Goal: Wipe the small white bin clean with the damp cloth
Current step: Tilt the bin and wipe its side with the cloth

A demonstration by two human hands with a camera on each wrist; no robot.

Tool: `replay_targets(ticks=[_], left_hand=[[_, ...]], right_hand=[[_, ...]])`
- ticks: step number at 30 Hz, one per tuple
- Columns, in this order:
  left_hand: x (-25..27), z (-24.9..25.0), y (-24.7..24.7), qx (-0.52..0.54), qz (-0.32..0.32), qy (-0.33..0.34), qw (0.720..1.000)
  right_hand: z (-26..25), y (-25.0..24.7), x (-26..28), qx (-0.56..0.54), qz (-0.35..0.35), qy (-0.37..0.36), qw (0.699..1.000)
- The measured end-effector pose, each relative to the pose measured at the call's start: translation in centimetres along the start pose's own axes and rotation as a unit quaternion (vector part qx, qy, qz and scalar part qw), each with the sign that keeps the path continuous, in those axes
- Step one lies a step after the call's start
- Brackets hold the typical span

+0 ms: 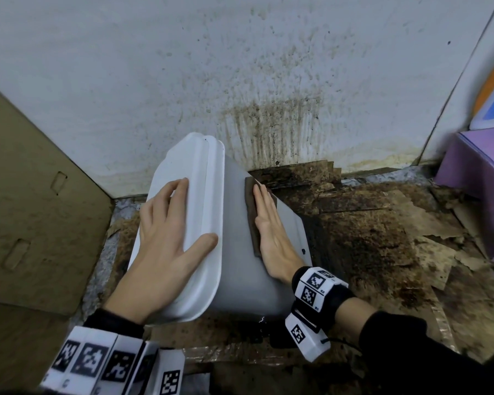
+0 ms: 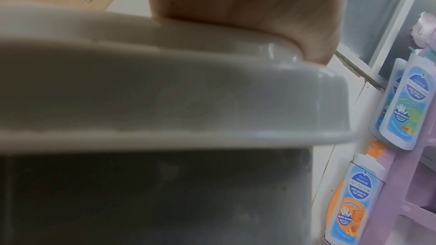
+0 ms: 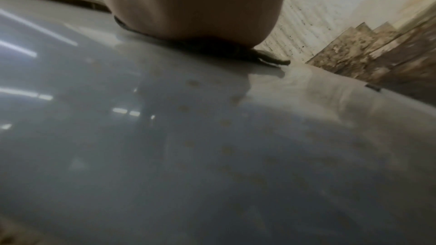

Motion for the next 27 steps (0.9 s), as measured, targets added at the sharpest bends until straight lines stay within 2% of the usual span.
replay_targets(ticks=[13, 19, 27], left_hand=[[-0.1, 0.4, 0.2, -0.003, 0.000, 0.008, 1.000], [0.0, 0.5, 0.1, -0.007, -0.001, 0.007, 1.000], [-0.2, 0.7, 0.4, -0.009, -0.005, 0.009, 1.000]], right_hand=[[5.8, -0.7, 1.2, 0.019, -0.002, 0.119, 0.993], [2.6, -0.6, 0.3, 0.000, -0.009, 0.146, 0.989], [-5.2, -0.3, -2.4, -0.041, -0.031, 0.059, 0.997]])
Point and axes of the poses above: each hand's wrist, its own x-axis away from the middle knuckle, its own y-axis out of the palm, z = x × y, the point moved 6 cm from there along -x, towards the middle knuckle, and after that the axes turned 4 degrees about x, right-handed, at the moved point
